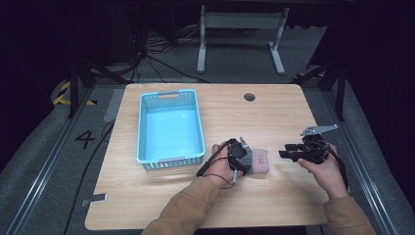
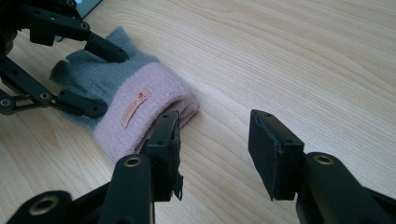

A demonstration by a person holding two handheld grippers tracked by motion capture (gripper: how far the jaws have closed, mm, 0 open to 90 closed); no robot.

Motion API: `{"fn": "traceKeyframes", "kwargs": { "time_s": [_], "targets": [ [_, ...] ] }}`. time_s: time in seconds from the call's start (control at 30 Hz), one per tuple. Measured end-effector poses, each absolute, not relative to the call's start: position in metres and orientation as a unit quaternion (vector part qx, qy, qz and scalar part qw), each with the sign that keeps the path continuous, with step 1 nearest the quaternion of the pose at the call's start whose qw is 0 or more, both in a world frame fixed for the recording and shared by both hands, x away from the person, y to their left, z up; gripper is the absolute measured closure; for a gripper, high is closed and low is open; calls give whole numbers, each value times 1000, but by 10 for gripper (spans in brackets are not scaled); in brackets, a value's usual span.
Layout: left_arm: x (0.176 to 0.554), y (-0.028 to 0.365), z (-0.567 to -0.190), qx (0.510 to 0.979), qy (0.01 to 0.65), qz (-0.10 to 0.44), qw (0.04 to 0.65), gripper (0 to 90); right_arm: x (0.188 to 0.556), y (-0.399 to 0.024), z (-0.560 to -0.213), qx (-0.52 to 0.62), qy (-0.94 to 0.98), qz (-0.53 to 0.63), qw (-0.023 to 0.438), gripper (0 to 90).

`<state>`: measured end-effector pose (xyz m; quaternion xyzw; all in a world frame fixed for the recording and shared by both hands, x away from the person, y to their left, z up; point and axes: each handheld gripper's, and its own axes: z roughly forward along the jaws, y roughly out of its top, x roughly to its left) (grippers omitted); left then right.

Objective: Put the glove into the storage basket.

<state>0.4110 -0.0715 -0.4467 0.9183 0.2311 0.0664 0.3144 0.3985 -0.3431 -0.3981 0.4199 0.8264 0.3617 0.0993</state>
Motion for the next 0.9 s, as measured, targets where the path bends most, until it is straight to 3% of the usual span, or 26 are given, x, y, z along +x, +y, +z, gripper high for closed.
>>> {"fn": "traceKeyframes", "kwargs": {
  "time_s": [0.37, 0.63, 0.9],
  "targets": [
    [407, -72, -445, 914, 242, 60, 319, 629, 399, -344, -398, 419, 827, 362, 99, 547],
    [404, -72, -443, 913, 248, 59, 320, 708, 400, -344, -396, 418, 825, 366, 101, 546],
    [399, -68, -436, 912, 246, 43, 325, 733, 407, -342, -392, 413, 824, 375, 102, 545]
  ]
}}
